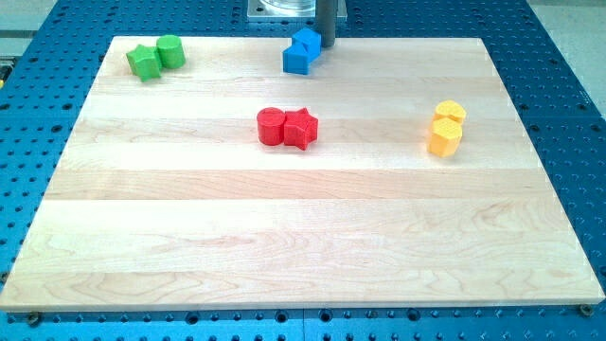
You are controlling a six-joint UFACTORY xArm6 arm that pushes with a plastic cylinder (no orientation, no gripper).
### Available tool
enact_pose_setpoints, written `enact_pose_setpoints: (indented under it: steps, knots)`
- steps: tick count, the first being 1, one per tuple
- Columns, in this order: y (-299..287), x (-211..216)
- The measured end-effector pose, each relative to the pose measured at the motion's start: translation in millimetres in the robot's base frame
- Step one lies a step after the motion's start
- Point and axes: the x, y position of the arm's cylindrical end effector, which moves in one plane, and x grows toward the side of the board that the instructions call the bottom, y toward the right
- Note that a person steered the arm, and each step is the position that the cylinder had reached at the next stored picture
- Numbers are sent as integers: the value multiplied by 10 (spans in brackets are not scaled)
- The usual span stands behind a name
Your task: Move the blue blocks slightly towards the red blocks
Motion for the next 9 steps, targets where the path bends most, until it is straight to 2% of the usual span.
enact_pose_setpoints:
  steps: [1,2,3,4,5,9]
  knots:
    - [-314,15]
    - [-347,234]
    - [11,238]
    - [508,539]
    - [495,649]
    - [502,616]
